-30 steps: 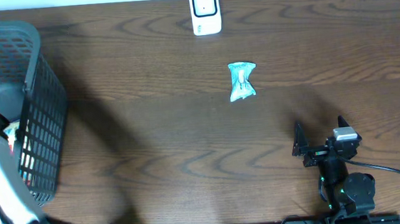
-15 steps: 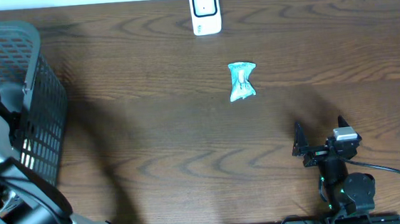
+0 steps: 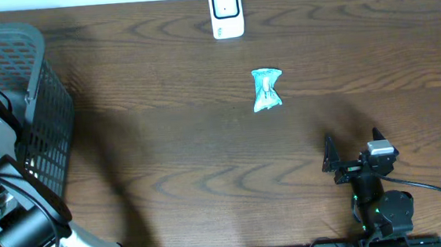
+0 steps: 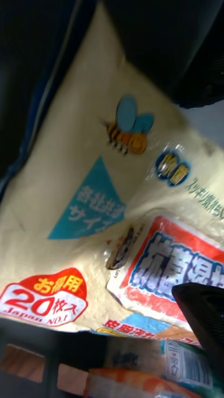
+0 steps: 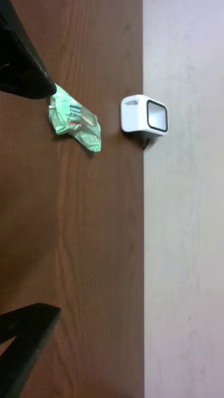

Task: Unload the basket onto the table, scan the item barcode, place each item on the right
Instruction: 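Move the left gripper back into the basket, then grasp the yellow snack bag in the basket with the left gripper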

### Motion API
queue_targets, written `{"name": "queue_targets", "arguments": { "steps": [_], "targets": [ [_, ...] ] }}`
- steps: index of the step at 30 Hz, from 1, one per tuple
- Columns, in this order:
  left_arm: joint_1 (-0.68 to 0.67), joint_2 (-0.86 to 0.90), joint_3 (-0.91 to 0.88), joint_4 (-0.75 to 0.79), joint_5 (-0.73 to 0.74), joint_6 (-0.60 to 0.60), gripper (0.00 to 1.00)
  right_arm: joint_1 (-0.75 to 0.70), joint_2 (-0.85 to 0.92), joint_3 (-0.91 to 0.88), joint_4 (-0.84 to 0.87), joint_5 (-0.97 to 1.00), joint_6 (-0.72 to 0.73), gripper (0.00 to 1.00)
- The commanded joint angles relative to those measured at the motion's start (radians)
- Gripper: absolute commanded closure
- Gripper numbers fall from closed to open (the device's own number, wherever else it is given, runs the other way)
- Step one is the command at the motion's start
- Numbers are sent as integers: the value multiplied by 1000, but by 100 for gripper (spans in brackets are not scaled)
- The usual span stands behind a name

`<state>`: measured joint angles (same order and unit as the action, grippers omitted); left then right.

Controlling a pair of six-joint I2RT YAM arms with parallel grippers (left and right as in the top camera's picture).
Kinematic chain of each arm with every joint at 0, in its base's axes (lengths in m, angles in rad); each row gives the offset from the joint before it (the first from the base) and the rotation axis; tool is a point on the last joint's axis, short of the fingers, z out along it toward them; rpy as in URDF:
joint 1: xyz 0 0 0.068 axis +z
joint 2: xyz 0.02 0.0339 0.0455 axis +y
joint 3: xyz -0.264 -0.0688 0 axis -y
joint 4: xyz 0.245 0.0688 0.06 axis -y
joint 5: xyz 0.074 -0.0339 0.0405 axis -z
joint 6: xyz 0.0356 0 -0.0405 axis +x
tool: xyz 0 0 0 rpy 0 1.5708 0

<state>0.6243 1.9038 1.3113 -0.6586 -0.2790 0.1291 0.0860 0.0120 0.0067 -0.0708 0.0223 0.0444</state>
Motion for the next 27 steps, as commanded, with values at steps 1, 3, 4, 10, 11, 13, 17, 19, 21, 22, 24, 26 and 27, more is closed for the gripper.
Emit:
{"name": "queue_targets", "arguments": {
  "steps": [1, 3, 4, 10, 11, 13, 17, 19, 21, 22, 24, 26, 27],
  "targets": [
    [-1, 44, 0, 2, -55, 10, 12, -9, -6, -1, -4, 1, 10, 1],
    [-1, 60, -2, 14, -55, 18, 12, -9, -6, -1, -4, 1, 10, 1],
    [-1, 68, -2, 21, -55, 29, 12, -9, -6, -1, -4, 1, 10, 1],
    [-1, 104, -3, 67, -213, 32, 12, -9, -6, -1, -4, 1, 10, 1],
    [0, 109, -4, 71, -212, 32, 11, -9, -6, -1, -4, 1, 10, 1],
    [1, 118, -6, 73, -177, 32, 12, -9, -6, -1, -4, 1, 10, 1],
    [1, 130, -19, 93, -140, 31, 31, -9, -6, -1, -4, 1, 10, 1],
    [3, 135, -22, 92, -140, 31, 52, -9, -6, -1, -4, 1, 10, 1],
    [4, 135, -26, 84, -140, 31, 65, -9, -6, -1, -4, 1, 10, 1],
    [4, 135, -26, 80, -140, 31, 72, -9, -6, -1, -4, 1, 10, 1],
    [0, 131, -25, 72, -140, 31, 92, -9, -6, -1, -4, 1, 10, 1],
    [-5, 113, -24, 70, -140, 7, 93, -9, -6, -1, -4, 1, 10, 1],
    [-9, 98, -23, 69, -140, -11, 93, -9, -6, -1, -4, 1, 10, 1]
  ]
}}
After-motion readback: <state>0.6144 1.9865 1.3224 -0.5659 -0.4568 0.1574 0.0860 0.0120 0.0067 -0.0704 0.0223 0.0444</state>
